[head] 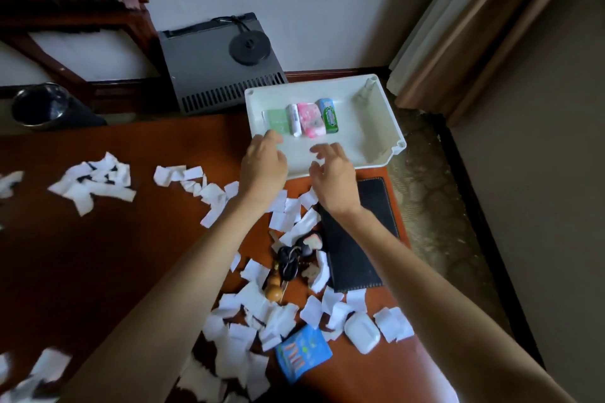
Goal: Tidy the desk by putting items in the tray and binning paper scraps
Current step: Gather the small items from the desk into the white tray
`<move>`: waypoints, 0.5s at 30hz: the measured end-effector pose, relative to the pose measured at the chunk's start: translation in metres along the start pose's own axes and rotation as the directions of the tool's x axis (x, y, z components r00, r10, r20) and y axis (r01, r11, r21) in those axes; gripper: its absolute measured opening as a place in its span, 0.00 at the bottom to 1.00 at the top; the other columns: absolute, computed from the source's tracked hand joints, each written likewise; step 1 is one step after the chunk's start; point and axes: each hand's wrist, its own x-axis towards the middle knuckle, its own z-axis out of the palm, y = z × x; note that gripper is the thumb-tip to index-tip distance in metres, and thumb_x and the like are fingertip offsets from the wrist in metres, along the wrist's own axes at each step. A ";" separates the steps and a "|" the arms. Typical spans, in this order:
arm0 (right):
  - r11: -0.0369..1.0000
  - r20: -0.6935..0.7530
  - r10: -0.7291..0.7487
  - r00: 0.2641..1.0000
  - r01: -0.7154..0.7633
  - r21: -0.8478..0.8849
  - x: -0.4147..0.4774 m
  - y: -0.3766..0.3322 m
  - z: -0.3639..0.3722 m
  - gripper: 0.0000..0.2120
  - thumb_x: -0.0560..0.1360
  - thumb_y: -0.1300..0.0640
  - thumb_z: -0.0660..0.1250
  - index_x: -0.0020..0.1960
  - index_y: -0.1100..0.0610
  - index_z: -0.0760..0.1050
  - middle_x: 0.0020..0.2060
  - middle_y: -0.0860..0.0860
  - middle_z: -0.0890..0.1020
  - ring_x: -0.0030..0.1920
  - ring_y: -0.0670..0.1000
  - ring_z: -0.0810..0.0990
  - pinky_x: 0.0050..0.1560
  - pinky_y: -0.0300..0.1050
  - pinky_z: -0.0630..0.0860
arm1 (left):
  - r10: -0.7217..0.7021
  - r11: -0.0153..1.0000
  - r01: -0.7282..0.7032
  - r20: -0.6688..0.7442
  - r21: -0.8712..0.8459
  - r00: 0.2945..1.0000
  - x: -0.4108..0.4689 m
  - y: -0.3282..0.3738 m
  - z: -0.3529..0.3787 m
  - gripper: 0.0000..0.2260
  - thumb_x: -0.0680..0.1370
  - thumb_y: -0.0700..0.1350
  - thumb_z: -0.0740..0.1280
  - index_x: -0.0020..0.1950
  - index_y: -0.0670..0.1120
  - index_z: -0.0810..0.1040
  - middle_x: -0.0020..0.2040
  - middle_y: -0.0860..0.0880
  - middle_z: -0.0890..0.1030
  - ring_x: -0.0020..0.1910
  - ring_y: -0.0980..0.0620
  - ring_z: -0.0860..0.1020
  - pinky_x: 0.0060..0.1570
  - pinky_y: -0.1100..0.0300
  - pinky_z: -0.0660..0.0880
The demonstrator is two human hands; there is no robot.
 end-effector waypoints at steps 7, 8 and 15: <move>0.982 0.287 0.174 0.942 -0.145 -0.118 -0.104 0.023 0.038 0.16 0.78 0.64 0.57 0.63 0.59 0.73 0.61 0.57 0.72 0.53 0.58 0.79 0.51 0.44 0.75 | -0.015 1.000 0.011 0.223 0.020 0.975 -0.089 -0.073 0.036 0.08 0.78 0.37 0.62 0.53 0.37 0.79 0.50 0.42 0.81 0.47 0.49 0.77 0.41 0.64 0.71; 0.980 0.303 0.192 0.933 -0.165 -0.112 -0.110 0.026 0.039 0.16 0.78 0.65 0.55 0.63 0.59 0.74 0.60 0.57 0.73 0.54 0.59 0.78 0.53 0.44 0.75 | -0.014 1.000 0.009 0.260 0.020 0.966 -0.098 -0.078 0.043 0.08 0.77 0.39 0.64 0.54 0.39 0.79 0.51 0.43 0.81 0.50 0.48 0.78 0.44 0.63 0.73; 0.980 0.296 0.198 0.935 -0.186 -0.066 -0.123 0.035 0.031 0.17 0.77 0.69 0.57 0.62 0.61 0.75 0.59 0.59 0.74 0.57 0.59 0.77 0.60 0.46 0.76 | -0.029 0.995 0.005 0.241 0.099 0.970 -0.119 -0.070 0.070 0.10 0.78 0.42 0.64 0.57 0.41 0.76 0.57 0.43 0.76 0.55 0.46 0.76 0.48 0.59 0.75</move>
